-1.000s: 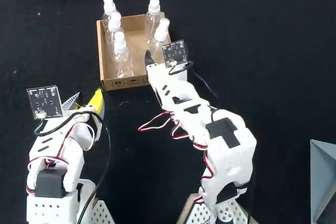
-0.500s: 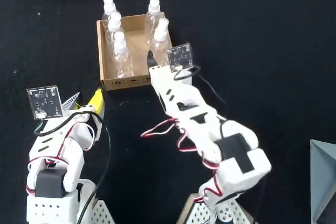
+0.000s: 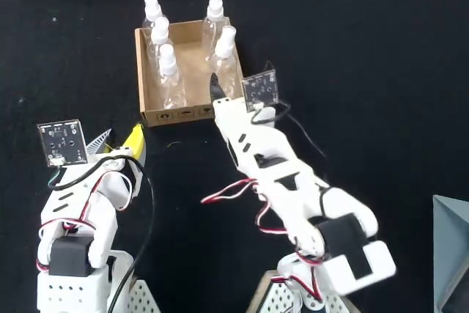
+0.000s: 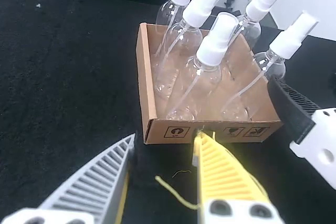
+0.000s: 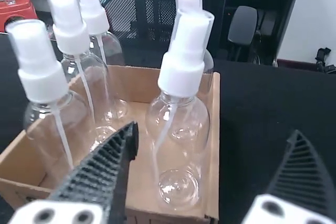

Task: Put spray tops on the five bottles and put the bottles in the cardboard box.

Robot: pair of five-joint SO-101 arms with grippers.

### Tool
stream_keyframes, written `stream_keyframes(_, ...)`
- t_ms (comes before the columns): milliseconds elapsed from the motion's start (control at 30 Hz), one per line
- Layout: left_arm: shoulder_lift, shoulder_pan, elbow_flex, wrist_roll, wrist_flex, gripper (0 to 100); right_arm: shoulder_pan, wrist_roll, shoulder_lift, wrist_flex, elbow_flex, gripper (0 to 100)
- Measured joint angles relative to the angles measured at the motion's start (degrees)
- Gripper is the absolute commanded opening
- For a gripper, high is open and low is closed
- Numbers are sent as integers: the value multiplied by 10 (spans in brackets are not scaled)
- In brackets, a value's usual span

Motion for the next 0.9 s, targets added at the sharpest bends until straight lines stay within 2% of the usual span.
stream_keyframes(733,0,0,0,0,0,166,0,0,-137,0,71,371)
stream_keyframes(900,0,0,0,0,0,166,0,0,-137,0,71,287)
